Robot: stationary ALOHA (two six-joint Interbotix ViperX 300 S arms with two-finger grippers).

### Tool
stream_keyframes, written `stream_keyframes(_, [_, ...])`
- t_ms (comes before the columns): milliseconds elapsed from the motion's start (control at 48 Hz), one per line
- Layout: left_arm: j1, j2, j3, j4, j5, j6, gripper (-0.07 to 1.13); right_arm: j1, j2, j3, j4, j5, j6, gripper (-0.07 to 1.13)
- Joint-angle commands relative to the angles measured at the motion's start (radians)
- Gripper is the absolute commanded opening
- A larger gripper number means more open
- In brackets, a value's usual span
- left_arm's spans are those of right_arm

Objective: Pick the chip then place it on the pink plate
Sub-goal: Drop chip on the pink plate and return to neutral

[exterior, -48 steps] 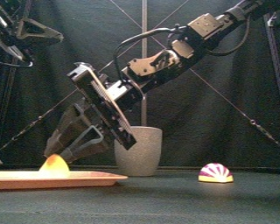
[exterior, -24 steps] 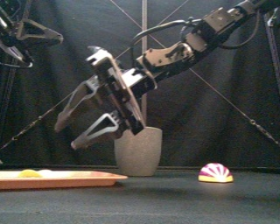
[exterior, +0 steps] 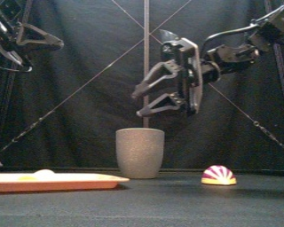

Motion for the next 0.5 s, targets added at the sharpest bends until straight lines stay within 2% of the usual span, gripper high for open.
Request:
stream_keyframes(21, [0.015, 0.002, -0.012, 0.002, -0.005, 0.002, -0.01, -0.028, -0.120, 0.080, -0.005, -0.054, -0.005, 0.84])
stream_keyframes(250, [0.023, 0.002, -0.008, 0.002, -0.005, 0.002, -0.01, -0.075, -0.299, 0.207, -0.057, -0.087, -0.008, 0.84])
stream_keyframes(500, [0.029, 0.002, -0.003, 0.002, -0.005, 0.002, -0.01, -0.124, -0.463, 0.262, -0.351, -0.064, 0.005, 0.84])
